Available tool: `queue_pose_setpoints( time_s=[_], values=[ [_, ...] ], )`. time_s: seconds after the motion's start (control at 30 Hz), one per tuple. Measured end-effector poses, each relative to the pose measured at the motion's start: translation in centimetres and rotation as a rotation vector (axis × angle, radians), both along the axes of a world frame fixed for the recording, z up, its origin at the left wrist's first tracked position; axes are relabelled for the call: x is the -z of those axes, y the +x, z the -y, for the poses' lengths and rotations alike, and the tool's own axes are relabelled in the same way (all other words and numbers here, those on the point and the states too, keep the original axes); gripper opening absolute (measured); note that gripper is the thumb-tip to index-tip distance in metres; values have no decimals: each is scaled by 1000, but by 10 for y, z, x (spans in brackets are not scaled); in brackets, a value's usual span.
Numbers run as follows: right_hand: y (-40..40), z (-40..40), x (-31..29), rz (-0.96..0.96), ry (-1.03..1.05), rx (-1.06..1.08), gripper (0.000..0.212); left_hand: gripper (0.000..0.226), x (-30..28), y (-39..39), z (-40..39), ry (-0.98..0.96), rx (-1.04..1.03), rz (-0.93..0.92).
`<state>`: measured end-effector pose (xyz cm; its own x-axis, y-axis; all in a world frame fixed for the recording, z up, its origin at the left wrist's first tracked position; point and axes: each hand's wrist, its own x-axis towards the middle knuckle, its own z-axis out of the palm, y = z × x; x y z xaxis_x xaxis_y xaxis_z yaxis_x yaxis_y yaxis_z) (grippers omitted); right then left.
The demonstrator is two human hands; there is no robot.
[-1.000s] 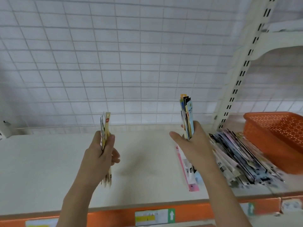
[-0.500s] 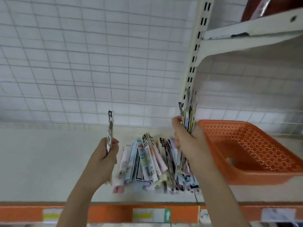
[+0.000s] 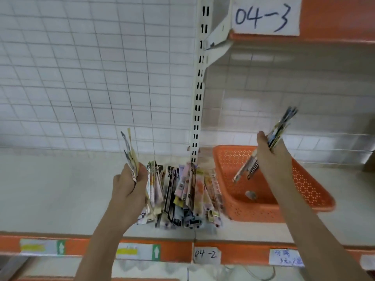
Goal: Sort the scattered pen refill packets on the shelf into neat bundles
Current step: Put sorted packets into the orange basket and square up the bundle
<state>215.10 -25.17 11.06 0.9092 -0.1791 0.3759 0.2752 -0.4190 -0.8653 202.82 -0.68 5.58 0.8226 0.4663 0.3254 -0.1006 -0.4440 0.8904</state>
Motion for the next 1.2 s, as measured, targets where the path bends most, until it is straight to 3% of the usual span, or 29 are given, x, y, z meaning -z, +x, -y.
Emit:
queue_pose_setpoints(
  time_s=[0.1, 0.27, 0.4, 0.5, 0.6, 0.73, 0.87, 0.97, 1.07, 1.2],
  values=[
    [19, 8, 23, -124, -280, -33, 32, 29, -4, 2, 3, 20, -15, -6],
    [46, 9, 50, -505, -602, -162, 30, 31, -5, 4, 1, 50, -22, 23],
    [51, 0, 55, -660, -622, -259, 33, 36, 4, 0, -10, 80, 18, -55],
    [52, -3, 59, -734, -635, -307, 25, 40, 9, 0, -11, 66, 19, -111],
    [58, -1, 63, -800, -719, -340, 26, 30, 7, 5, -7, 110, -2, -145],
    [66, 11, 59, -881, -834, -419, 47, 16, -3, 16, 9, 72, -36, -161],
    [73, 25, 59, -994, -808, -574, 31, 41, -13, 33, 37, 64, -60, -188],
    [78, 37, 62, -954, -889, -631, 32, 44, -24, 47, 63, 75, -59, -210],
    [81, 52, 52, -872, -1076, -679, 30, 22, -38, 60, 91, 139, -67, -193],
    [98, 93, 42, -493, -1213, -577, 34, 39, -56, 78, 127, 173, -52, -225]
  ],
)
